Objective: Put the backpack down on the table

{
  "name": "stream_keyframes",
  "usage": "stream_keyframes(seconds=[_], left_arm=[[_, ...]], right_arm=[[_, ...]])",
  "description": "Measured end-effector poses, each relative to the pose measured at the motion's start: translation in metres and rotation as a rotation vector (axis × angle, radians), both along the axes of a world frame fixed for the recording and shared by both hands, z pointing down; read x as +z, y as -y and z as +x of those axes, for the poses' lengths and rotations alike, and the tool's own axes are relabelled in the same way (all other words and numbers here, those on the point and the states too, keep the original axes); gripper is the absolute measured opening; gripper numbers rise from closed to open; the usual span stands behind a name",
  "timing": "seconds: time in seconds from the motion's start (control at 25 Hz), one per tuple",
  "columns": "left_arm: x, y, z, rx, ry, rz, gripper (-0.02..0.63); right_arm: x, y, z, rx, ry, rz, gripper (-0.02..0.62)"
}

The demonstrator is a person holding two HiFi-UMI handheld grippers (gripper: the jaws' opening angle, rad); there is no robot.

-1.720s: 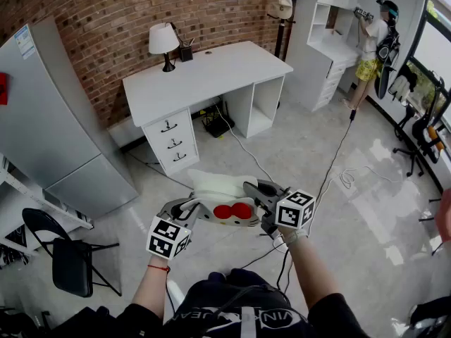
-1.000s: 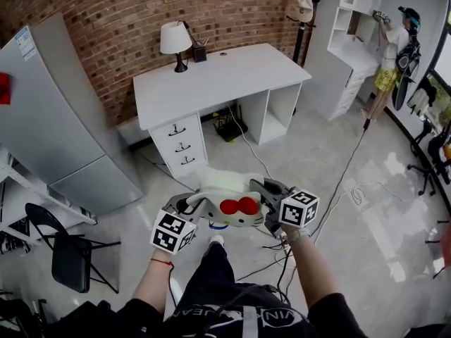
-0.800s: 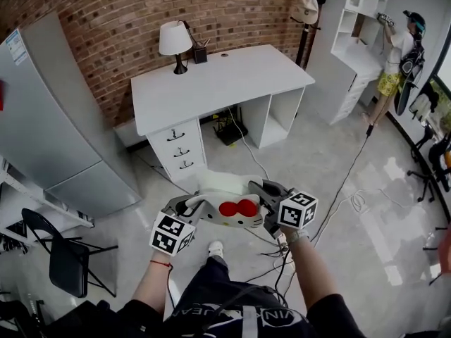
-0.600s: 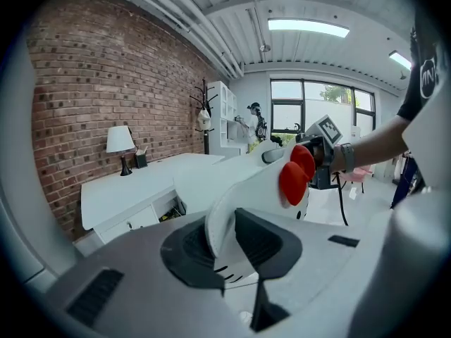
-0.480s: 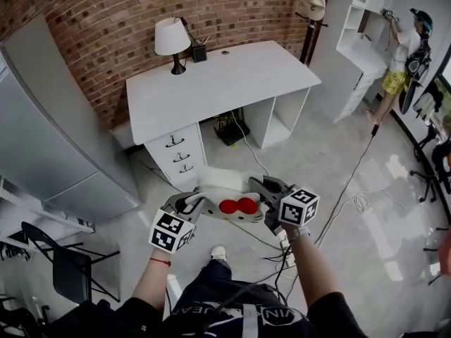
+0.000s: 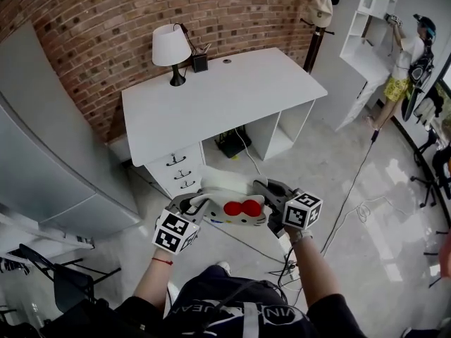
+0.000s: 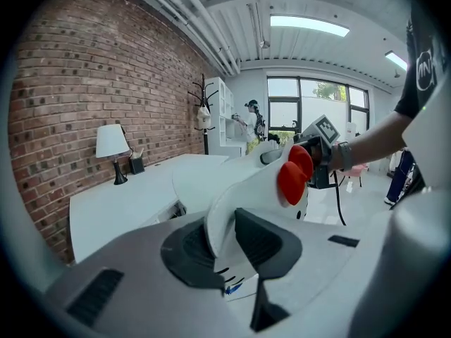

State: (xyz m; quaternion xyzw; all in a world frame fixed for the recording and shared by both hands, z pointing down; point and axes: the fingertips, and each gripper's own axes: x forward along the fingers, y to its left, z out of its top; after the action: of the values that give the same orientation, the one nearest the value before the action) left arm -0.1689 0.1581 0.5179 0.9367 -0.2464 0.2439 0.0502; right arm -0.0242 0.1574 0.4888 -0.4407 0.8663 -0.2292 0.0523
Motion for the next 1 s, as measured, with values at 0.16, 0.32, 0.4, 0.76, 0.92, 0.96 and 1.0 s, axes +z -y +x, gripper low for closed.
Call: stream_keyframes(seconds=[0.16,0.32,0.4,0.76,0.92,0.96,1.0], left_arm=[[-0.003,0.024,0.004,0.019,-0.004,0.006,0.066],[-0.002,0.04,0.008,0.022,-0.014,0.007,0.066],[-0.001,0.046,0.009,0.019,-0.019,0.005,0.066],[-0.003,0.087,0.021,-0.031,-0.018,0.025,0.066],[0.002,0.108,0.031,-0.066,-0.015,0.02,0.066],[0.003,0.114,0.034,-0.077,-0.014,0.019,0.066],[0.003,0.121,0.037,-0.088,-0.013,0.016,0.066]], right_arm=[[-0.001,0.022,0.005,0.014,0.01,0.003,0.012],[-0.001,0.038,0.009,0.028,0.004,-0.001,0.012],[0.0,0.043,0.01,0.03,0.001,-0.004,0.012],[0.002,0.089,0.022,-0.005,-0.002,0.0,0.012],[0.006,0.118,0.031,-0.064,-0.004,0.008,0.012],[0.007,0.127,0.033,-0.08,-0.008,0.011,0.012],[0.007,0.136,0.036,-0.096,-0.011,0.013,0.012]])
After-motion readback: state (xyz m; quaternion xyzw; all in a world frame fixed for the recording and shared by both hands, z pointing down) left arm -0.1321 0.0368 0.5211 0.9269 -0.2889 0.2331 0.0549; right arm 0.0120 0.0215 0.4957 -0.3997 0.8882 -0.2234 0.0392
